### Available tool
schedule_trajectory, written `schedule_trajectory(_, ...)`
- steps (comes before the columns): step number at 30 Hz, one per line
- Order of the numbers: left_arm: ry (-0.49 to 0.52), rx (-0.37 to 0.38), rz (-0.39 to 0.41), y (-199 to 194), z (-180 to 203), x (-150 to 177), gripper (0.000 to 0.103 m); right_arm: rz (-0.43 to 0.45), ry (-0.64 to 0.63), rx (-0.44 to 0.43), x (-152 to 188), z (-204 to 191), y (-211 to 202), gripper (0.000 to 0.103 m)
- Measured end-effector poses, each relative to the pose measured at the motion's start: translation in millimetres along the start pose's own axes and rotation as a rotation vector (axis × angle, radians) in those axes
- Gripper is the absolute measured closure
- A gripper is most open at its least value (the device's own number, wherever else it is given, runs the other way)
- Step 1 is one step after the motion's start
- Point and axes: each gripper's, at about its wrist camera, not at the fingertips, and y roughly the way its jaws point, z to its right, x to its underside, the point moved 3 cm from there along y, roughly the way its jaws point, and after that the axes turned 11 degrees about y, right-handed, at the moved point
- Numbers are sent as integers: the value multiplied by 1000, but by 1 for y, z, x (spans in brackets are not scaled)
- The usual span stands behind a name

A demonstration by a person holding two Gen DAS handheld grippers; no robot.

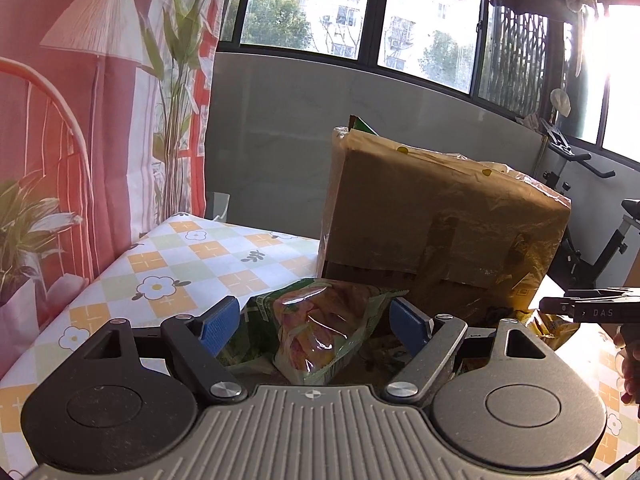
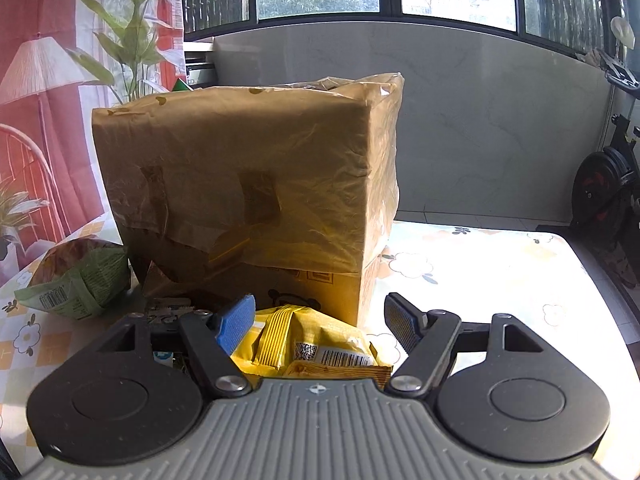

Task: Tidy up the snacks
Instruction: 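Move both open tools from the box back down to the snack pile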

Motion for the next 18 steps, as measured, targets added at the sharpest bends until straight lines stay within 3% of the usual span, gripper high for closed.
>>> schedule_trajectory(8,-5,1,-29,3,-1,10,19,-49,34,38,6,-6,30,29)
schedule_trajectory(18,-11,24,-51,11,4,15,20,-57,56,7,49,6,-10,20)
